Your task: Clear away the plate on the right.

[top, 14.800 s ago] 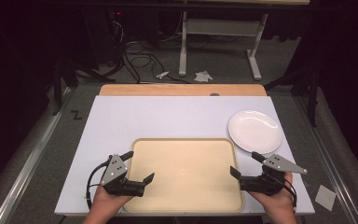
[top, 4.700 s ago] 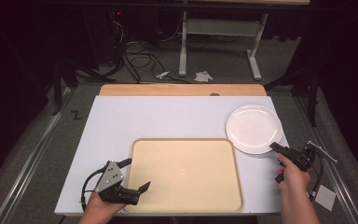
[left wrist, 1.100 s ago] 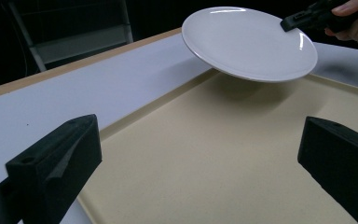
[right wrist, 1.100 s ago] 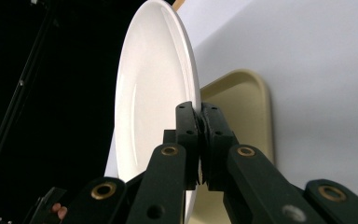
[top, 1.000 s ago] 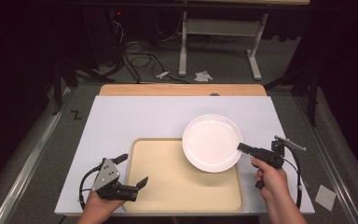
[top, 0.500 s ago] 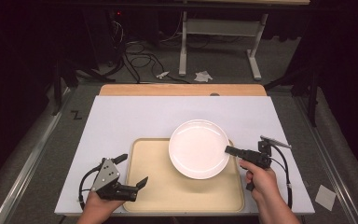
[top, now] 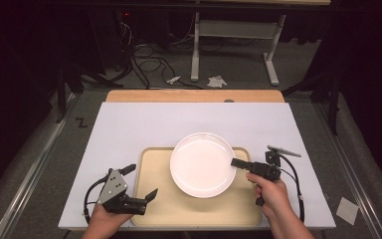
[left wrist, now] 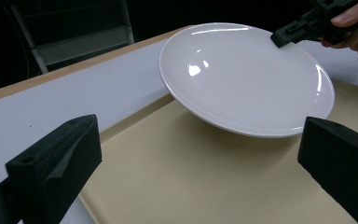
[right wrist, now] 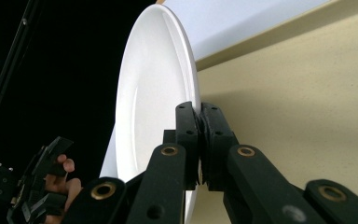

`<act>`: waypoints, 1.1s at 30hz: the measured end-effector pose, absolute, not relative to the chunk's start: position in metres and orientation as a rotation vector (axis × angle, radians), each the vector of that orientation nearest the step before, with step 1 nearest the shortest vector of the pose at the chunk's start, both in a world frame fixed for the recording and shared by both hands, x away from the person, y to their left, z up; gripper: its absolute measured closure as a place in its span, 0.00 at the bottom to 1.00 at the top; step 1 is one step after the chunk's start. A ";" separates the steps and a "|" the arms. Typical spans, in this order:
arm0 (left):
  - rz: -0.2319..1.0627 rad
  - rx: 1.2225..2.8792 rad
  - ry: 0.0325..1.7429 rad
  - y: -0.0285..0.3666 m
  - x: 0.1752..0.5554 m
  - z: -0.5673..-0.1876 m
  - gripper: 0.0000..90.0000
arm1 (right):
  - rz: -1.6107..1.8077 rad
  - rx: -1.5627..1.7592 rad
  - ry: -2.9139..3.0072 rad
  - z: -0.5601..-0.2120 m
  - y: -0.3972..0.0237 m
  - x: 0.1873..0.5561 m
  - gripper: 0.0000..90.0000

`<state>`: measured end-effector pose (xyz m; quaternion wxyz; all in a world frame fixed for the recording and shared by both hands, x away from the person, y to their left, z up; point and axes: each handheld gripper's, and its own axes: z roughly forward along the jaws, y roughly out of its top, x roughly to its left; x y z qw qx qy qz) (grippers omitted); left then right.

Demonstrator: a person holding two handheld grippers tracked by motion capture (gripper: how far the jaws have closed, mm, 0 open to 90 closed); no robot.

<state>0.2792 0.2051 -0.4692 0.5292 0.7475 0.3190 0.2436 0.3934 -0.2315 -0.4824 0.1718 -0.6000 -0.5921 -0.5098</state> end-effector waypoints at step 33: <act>0.579 1.784 0.763 0.206 0.279 -0.469 0.00 | -1.347 -1.678 -1.820 -0.492 -0.206 0.391 0.99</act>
